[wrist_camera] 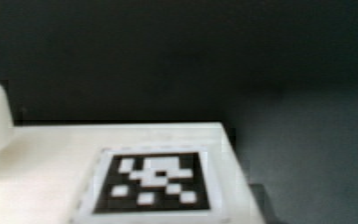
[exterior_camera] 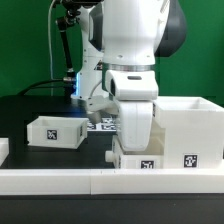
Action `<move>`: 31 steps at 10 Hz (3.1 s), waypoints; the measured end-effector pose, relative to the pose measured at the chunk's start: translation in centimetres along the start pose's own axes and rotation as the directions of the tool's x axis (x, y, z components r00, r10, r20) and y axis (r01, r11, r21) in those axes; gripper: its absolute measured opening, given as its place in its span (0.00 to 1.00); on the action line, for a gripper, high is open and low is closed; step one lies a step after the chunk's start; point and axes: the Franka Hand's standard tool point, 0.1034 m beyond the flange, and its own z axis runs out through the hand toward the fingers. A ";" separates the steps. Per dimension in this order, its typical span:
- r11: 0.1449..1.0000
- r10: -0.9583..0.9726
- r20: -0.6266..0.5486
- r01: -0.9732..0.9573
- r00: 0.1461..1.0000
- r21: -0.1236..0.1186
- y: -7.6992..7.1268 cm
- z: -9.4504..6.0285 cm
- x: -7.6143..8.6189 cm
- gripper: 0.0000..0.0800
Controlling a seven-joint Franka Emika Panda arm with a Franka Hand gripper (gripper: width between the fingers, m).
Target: Assemble drawer
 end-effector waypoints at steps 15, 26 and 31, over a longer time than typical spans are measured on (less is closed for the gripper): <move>0.998 0.043 0.024 -0.044 0.999 0.049 2.9 -5.6 -4.3 0.81; 0.994 0.068 -0.193 -0.050 0.979 0.094 3.3 -2.3 -6.9 0.81; 0.995 0.076 -0.219 -0.060 0.973 0.081 4.1 -1.5 -3.2 0.81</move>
Offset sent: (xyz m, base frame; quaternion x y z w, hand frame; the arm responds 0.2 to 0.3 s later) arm 0.0014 -0.0131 0.0058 0.0036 -0.0009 0.0838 0.9965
